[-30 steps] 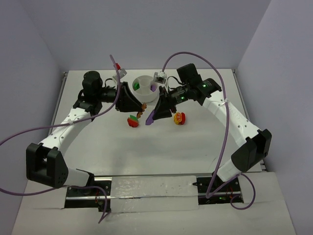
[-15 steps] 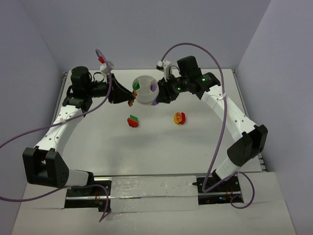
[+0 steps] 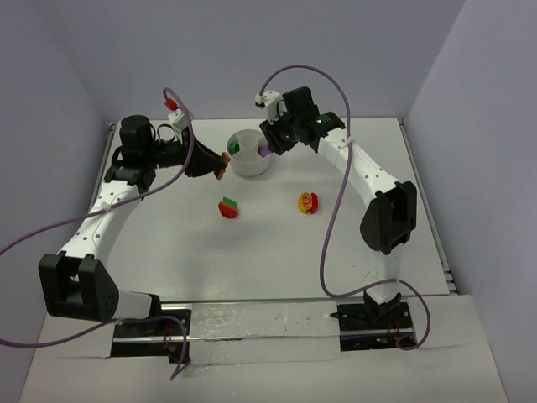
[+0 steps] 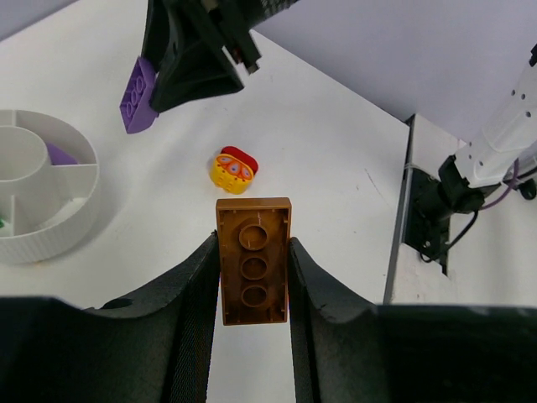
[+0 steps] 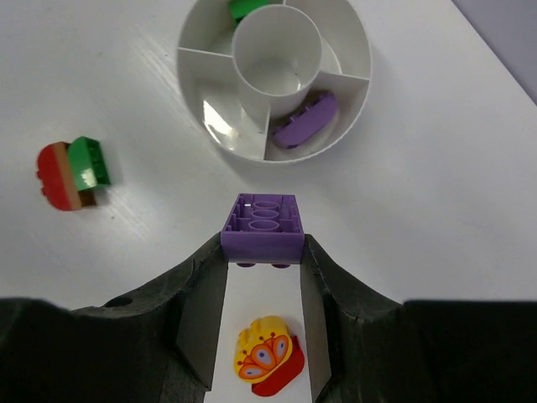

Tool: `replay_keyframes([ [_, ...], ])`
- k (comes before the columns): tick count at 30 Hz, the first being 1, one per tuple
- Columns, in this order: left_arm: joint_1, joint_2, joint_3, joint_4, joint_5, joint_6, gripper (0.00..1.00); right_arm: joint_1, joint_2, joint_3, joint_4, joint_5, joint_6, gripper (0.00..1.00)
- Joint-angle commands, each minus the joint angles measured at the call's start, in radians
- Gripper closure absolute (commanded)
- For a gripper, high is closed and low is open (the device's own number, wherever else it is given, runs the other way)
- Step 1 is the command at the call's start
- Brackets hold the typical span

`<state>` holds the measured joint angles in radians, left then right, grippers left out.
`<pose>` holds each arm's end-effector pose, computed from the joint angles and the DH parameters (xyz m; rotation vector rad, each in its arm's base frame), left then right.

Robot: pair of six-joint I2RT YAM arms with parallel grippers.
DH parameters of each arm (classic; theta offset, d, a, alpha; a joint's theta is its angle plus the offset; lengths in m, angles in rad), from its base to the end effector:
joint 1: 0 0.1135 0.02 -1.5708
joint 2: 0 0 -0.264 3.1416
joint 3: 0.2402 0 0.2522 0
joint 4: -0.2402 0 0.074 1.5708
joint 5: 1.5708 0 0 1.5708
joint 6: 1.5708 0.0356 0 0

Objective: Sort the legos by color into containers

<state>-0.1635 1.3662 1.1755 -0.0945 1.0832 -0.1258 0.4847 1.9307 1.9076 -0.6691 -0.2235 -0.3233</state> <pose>0.2961 -0.0807 0.3590 0.7963 1.6820 -1.1933 0.3883 0.2134 0.3455 -0.9986 2.0325 0.3386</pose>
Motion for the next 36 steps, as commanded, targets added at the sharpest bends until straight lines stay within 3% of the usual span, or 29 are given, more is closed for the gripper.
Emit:
replay_keyframes([
  [1,0.016,0.003,0.027,0.077,-0.039,0.02,1.0,-0.015,0.045,0.073,0.111,0.058,-0.001,1.0],
  [8,0.033,0.037,0.055,0.014,-0.04,0.084,1.0,-0.021,0.142,0.155,0.132,0.051,0.001,1.0],
  [16,0.041,0.068,0.053,0.05,-0.053,0.073,1.0,-0.024,0.218,0.23,0.125,0.05,-0.008,1.0],
  [28,0.042,0.17,0.111,0.134,-0.106,0.097,1.0,-0.024,0.262,0.226,0.147,0.055,-0.018,1.0],
  [36,0.042,0.23,0.119,0.291,-0.129,-0.003,1.0,-0.024,0.298,0.253,0.144,0.052,-0.015,0.91],
])
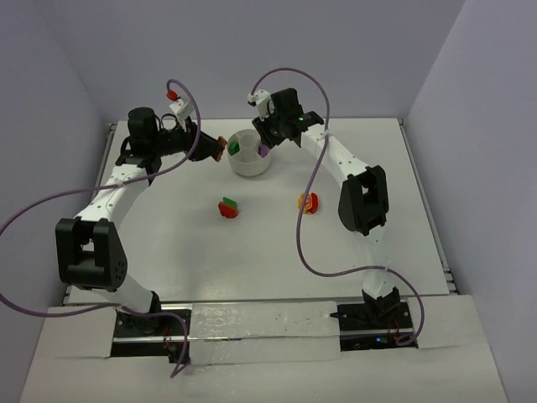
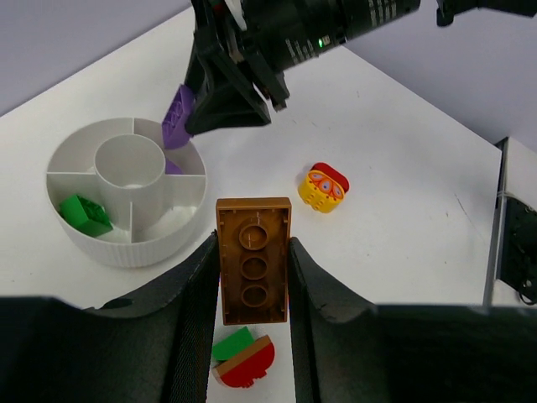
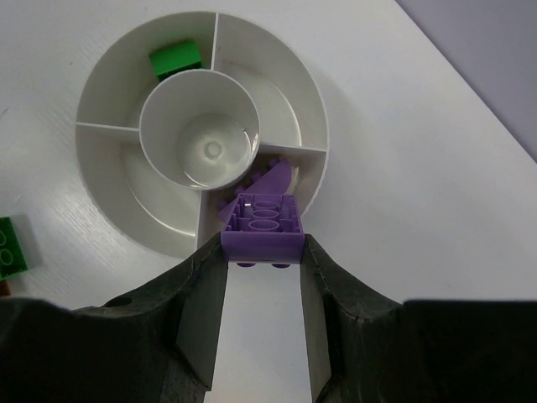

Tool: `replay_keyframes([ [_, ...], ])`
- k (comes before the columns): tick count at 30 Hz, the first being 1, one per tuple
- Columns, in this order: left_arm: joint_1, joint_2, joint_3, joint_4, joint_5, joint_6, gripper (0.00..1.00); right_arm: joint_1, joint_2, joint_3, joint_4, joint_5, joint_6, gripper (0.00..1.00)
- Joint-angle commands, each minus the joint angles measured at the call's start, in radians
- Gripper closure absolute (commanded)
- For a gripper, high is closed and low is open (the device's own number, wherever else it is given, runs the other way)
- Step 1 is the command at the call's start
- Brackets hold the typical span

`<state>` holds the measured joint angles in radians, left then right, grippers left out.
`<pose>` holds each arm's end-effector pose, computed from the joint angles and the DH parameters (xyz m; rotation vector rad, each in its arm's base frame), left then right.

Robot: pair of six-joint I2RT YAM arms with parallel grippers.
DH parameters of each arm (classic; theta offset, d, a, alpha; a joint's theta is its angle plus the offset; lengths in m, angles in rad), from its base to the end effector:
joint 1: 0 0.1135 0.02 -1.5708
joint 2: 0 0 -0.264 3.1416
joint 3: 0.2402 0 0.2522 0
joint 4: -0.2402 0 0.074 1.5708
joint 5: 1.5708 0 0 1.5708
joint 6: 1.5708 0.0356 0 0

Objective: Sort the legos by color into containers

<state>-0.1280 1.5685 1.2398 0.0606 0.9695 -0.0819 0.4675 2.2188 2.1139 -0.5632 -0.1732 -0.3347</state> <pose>0.3547 -0.0752 0.3303 0.7240 1.6894 -1.0296 0.4569 0.2375 0.2904 -0.9606 2.0240 0.2659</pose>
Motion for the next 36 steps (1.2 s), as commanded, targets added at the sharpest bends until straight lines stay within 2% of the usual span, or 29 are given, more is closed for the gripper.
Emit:
replay_keyframes([
  [1,0.007,0.039,0.062,0.16,-0.021,-0.061,1.0,-0.007,0.014,0.049,0.039,0.003,-0.003,0.88],
  [4,0.007,0.075,0.095,0.199,-0.035,-0.084,1.0,-0.007,0.025,0.057,0.036,0.003,-0.004,0.78],
  [6,0.007,0.104,0.116,0.228,-0.04,-0.099,1.0,-0.007,0.03,0.058,0.033,0.0,-0.006,0.67],
  [9,0.005,0.145,0.133,0.284,-0.051,-0.14,1.0,-0.007,0.028,0.058,0.029,-0.005,-0.001,0.39],
  [10,0.005,0.15,0.133,0.295,-0.051,-0.149,1.0,-0.007,0.027,0.058,0.029,-0.008,0.0,0.33],
  [13,-0.009,0.19,0.116,0.393,-0.059,-0.191,1.0,-0.006,0.018,0.054,0.028,-0.018,0.007,0.24],
  [20,-0.04,0.252,0.065,0.536,-0.073,-0.135,0.99,-0.008,-0.007,0.064,0.013,-0.048,0.062,0.2],
  [23,-0.056,0.268,0.038,0.564,-0.057,-0.016,0.97,-0.021,-0.049,0.064,0.004,-0.078,0.112,0.19],
  [28,-0.073,0.296,0.043,0.474,-0.064,0.208,0.97,-0.085,-0.127,0.048,-0.014,-0.141,0.21,0.18],
  [30,-0.081,0.3,0.014,0.494,-0.082,0.246,0.98,-0.107,-0.167,0.029,-0.014,-0.134,0.218,0.17],
  [32,-0.087,0.302,-0.028,0.57,-0.109,0.24,0.98,-0.129,-0.189,0.01,-0.017,-0.133,0.226,0.16],
  [33,-0.096,0.303,-0.058,0.668,-0.132,0.24,0.98,-0.147,-0.202,-0.006,-0.02,-0.135,0.234,0.16],
  [36,-0.121,0.31,-0.11,0.777,-0.166,0.287,0.99,-0.184,-0.231,-0.033,-0.023,-0.125,0.234,0.16],
])
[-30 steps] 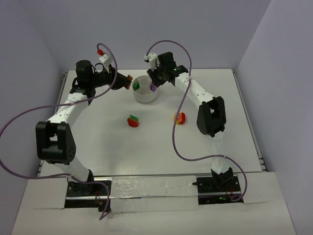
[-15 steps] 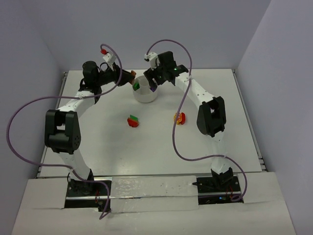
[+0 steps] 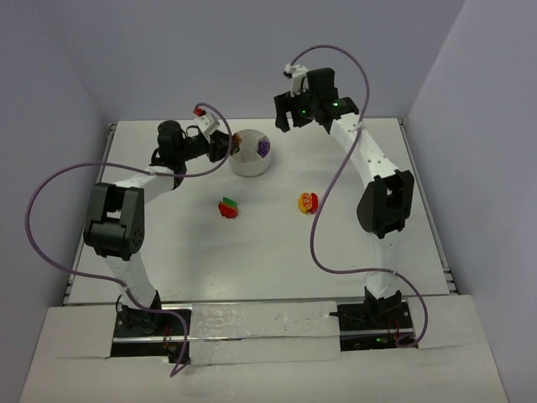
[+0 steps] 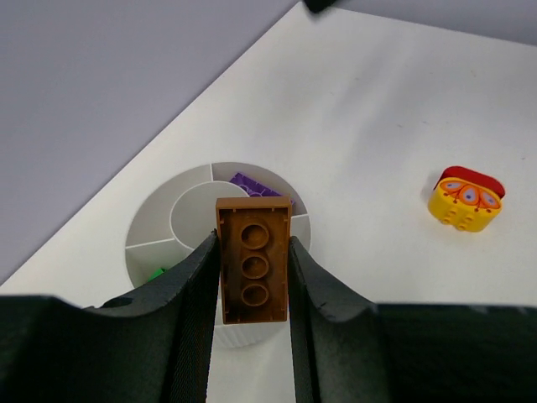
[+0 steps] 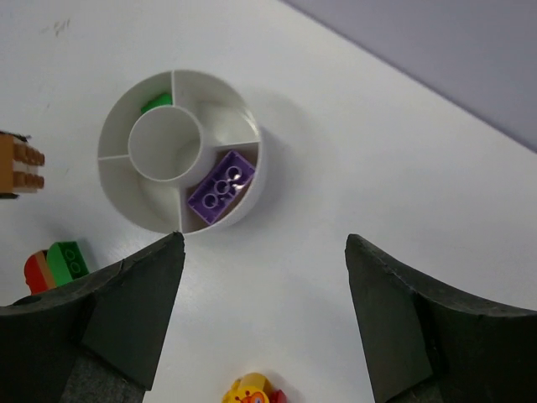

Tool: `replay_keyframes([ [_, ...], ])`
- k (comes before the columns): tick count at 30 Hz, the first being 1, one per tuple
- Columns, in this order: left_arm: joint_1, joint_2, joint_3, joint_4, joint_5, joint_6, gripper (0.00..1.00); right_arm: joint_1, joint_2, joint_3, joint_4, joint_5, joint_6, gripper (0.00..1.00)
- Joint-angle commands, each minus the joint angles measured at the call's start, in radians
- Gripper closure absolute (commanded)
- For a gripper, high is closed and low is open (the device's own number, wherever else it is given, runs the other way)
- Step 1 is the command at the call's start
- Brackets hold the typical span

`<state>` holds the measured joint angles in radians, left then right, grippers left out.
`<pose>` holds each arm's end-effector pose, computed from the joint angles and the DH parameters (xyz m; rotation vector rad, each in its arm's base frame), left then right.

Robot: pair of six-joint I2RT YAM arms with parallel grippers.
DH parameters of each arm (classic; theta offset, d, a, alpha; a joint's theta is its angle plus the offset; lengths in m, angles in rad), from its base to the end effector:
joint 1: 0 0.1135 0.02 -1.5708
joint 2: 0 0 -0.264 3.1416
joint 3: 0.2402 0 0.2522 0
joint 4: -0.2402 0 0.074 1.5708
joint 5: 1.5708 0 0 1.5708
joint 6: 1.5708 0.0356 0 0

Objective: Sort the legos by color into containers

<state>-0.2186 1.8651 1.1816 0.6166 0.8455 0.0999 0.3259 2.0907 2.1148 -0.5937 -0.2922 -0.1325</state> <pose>0.4060 -0.1175 0.2514 0.8848 1.4192 -0.7778 0.4568 0.1652 0.3502 -0.6528 2.0412 0.4257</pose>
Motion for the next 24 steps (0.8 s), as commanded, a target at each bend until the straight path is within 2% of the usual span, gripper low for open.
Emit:
replay_keyframes([
  [1,-0.035,0.017,-0.058,0.229,-0.039,0.129,0.99,-0.052,-0.108,-0.041,0.008,-0.005,0.03,0.15],
  [6,-0.066,0.029,-0.098,0.236,-0.056,0.301,1.0,-0.077,-0.137,-0.082,0.007,0.008,0.019,0.15],
  [9,-0.076,0.037,-0.123,0.266,-0.08,0.348,1.0,-0.077,-0.137,-0.09,0.006,0.009,0.02,0.15],
  [14,-0.095,0.069,-0.133,0.373,-0.139,0.339,0.98,-0.077,-0.125,-0.085,0.004,0.007,0.02,0.14],
  [24,-0.114,0.113,-0.108,0.396,-0.167,0.343,0.97,-0.077,-0.111,-0.076,-0.005,-0.002,0.017,0.14],
])
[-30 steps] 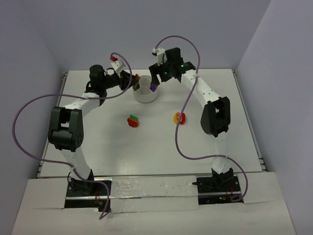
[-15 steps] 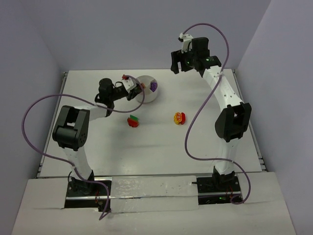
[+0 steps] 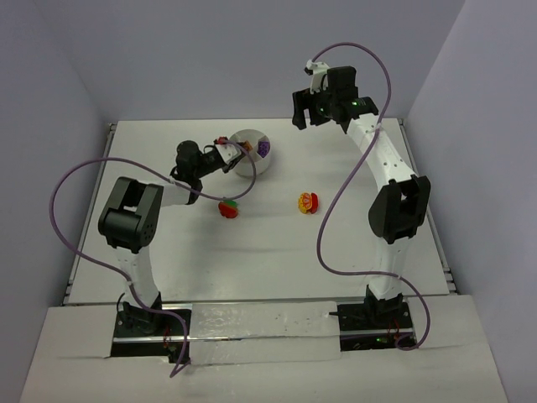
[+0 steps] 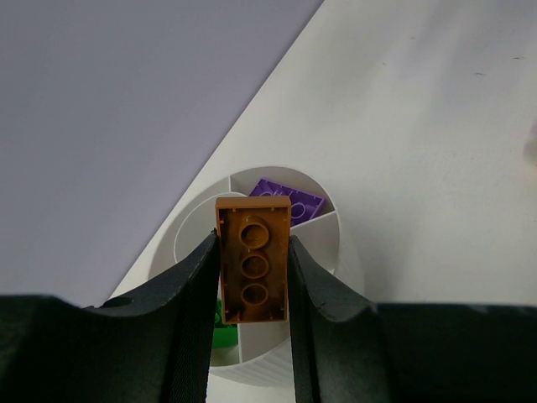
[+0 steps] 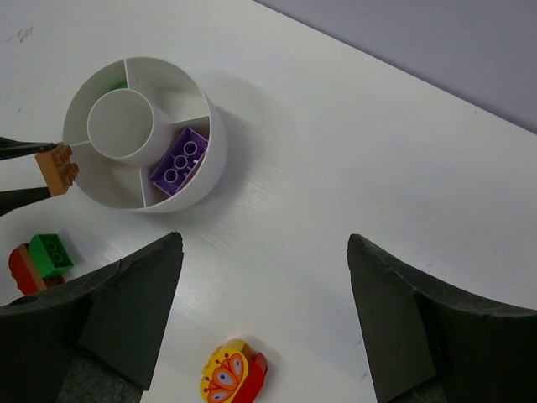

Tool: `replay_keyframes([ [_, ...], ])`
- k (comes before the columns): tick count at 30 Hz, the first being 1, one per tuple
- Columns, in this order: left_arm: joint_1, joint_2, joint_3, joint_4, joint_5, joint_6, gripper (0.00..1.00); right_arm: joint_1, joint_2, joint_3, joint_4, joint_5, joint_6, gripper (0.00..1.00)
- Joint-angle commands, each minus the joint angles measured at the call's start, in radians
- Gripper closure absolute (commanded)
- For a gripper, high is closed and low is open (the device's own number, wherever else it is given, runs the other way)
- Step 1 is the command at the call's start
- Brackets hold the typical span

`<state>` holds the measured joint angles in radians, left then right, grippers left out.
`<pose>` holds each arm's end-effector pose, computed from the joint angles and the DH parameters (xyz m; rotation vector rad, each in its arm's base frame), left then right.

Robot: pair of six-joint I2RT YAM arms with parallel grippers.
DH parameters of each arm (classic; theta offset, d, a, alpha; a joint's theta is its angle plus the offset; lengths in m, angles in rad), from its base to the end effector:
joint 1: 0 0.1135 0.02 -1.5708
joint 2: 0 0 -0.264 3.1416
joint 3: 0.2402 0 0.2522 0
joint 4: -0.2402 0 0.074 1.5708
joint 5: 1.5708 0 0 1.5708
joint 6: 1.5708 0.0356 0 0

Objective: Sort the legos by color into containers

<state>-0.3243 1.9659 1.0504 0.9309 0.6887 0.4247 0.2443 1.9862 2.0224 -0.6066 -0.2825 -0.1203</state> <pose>0.3908 -0.1553 0.2011 1.0443 1.1816 -0.4552 0.4442 0.1209 0.3655 -0.5496 2.0671 0.3749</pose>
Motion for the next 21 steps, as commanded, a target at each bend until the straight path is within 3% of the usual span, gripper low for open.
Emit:
replay_keyframes([
  [1,-0.009,0.014,0.022,0.086,-0.013,0.012,0.97,0.004,-0.005,0.017,0.007,-0.012,0.005,0.14],
  [16,-0.035,0.048,0.039,0.118,-0.055,0.005,0.9,0.004,0.01,0.026,-0.005,-0.029,0.004,0.14],
  [18,-0.038,0.05,0.037,0.12,-0.064,0.006,0.85,0.003,0.011,0.03,-0.005,-0.029,0.004,0.14],
  [20,-0.039,0.052,0.033,0.134,-0.073,0.001,0.72,0.003,0.012,0.033,-0.005,-0.032,0.005,0.14],
  [21,-0.04,0.052,0.031,0.138,-0.076,0.0,0.69,0.003,0.013,0.033,-0.006,-0.032,0.005,0.14],
])
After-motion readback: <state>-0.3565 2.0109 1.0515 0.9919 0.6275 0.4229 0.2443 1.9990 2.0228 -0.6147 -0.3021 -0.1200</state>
